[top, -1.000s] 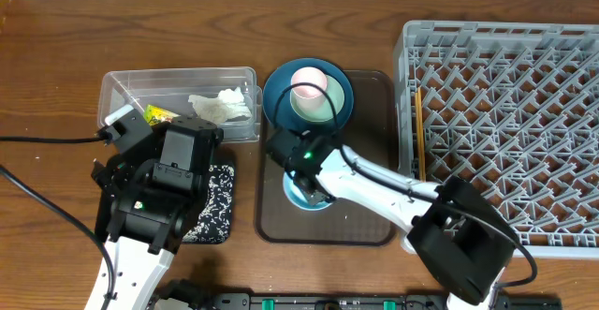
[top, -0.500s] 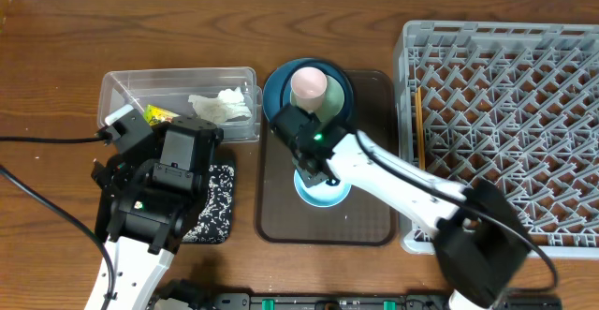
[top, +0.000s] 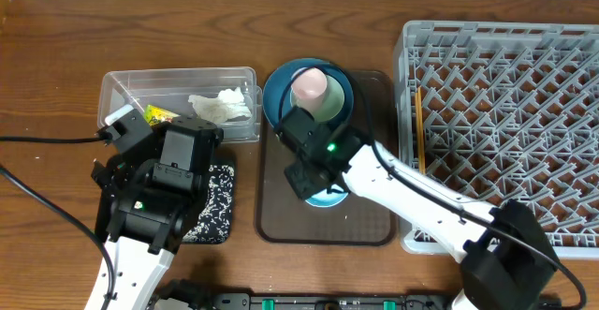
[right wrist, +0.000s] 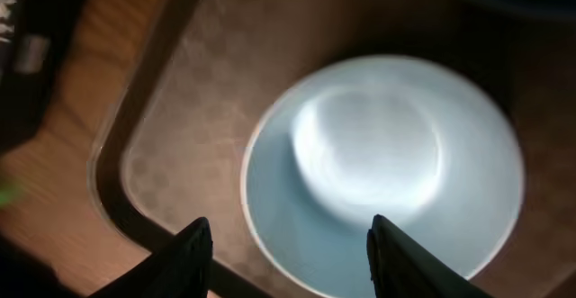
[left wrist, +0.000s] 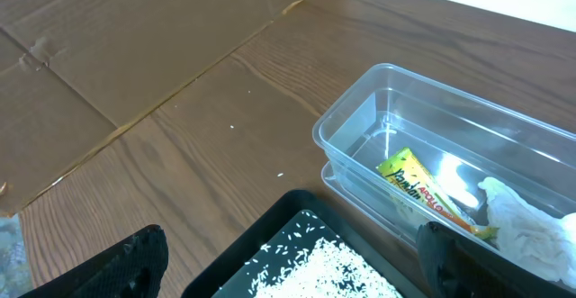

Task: Sort waste into correct bins and load items into the dishwasher rack
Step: 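Lift the light-blue plate with the right gripper toward the dish rack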

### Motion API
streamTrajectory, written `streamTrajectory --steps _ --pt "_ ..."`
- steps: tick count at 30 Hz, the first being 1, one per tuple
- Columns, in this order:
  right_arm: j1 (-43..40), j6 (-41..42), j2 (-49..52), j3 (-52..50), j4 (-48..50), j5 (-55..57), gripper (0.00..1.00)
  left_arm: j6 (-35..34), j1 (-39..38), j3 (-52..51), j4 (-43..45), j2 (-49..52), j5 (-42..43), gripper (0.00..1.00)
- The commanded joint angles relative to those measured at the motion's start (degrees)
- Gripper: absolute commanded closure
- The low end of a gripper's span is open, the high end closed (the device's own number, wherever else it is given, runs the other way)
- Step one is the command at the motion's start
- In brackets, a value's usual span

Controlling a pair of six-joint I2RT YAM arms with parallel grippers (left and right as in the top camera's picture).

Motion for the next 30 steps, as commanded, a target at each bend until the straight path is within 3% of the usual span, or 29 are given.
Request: streamTrajectory --steps 1,17,30 --pt "2.2 0.2 0.6 -3.1 2.2 -1.3 0.46 0.3 0.2 0.9 -0.2 0.0 -1.6 0.09" --pt "3.3 0.2 0.6 -10.1 12.1 2.3 0.45 0.3 0.2 0.9 -0.2 0.0 -1.6 0.09" --pt "3.3 0.2 0.6 -16.7 22.3 2.3 0.55 0.3 0.2 0.9 -0.2 0.0 -1.6 0.09"
